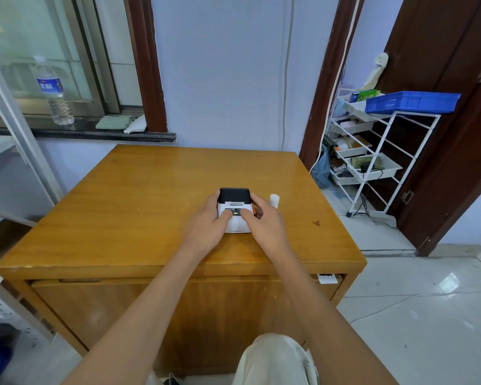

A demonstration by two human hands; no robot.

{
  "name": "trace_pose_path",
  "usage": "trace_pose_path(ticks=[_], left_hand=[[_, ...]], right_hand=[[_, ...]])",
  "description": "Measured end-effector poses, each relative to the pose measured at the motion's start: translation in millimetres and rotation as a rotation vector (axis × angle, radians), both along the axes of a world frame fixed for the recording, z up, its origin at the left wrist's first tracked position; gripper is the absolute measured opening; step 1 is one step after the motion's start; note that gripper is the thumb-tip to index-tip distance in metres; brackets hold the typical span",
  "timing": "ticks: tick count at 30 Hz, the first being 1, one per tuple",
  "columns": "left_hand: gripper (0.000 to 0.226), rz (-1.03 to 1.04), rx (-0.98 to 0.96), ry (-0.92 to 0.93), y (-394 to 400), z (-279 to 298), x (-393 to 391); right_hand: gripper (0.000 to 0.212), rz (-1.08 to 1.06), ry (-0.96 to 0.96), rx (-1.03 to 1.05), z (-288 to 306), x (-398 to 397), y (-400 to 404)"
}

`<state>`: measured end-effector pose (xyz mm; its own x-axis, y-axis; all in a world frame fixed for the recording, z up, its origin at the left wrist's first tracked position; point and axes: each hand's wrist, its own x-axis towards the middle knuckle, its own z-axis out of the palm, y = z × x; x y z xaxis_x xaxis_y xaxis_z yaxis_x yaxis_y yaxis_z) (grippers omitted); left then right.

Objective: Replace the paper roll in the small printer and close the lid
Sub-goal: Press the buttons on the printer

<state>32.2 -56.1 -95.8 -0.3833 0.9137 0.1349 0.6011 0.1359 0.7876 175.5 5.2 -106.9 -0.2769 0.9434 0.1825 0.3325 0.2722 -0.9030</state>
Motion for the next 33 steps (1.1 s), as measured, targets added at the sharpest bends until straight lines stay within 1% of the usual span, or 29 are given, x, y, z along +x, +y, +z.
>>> trace_pose_path(ticks=[9, 17, 23, 29, 33], left_hand=[[0.066, -0.001, -0.004, 0.013, 0.2, -0.5, -0.4], [0.067, -0.008, 0.014, -0.010, 1.8, -3.1, -1.3], [0.066, -0.003, 0.022, -0.008, 2.6, -4.1, -1.1], [0.066, 0.003, 0.019, -0.009, 1.7, -4.1, -1.3], [0.065, 0.010, 0.014, 0.034, 0.6, -3.2, -0.3]], right_hand=[[0.055, -0.005, -0.013, 0.012, -2.1, -0.3, 1.4], [0.065, -0.001, -0.029, 0.002, -5.9, -1.4, 5.0], [0.059, -0.007, -0.022, 0.006, -5.1, 0.0, 5.4], [0.059, -0.006, -0.016, 0.013, -6.9, -0.6, 6.5], [0.057, -0.008, -0.010, 0.028, -6.6, -2.2, 5.4]])
